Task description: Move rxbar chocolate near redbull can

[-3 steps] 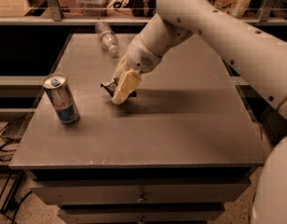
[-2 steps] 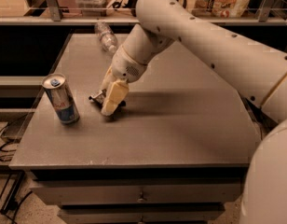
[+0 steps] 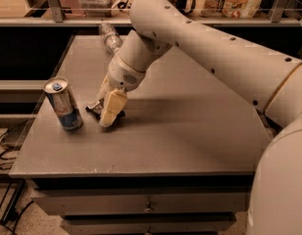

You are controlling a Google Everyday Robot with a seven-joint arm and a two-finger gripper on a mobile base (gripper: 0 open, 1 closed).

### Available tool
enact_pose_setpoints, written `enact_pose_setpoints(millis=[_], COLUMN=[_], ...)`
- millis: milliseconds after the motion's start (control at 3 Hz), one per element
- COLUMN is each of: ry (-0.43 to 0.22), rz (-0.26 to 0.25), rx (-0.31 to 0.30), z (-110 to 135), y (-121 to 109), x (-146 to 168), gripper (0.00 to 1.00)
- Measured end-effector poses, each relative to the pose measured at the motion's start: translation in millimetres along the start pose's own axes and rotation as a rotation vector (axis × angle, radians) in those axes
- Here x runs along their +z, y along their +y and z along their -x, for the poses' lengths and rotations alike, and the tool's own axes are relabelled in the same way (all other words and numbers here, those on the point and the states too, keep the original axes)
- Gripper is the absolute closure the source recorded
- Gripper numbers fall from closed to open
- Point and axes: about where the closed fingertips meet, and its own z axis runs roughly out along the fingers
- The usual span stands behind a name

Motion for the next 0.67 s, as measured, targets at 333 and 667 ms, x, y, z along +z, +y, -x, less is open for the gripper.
enact_pose_setpoints(millis=[333,667], ry=[-0.016,-0.068], rz=[0.033,0.064], rx=[-0.068,-0.128], z=[25,39], y=[16,32], x=[8,8], gripper=[0.59,0.36])
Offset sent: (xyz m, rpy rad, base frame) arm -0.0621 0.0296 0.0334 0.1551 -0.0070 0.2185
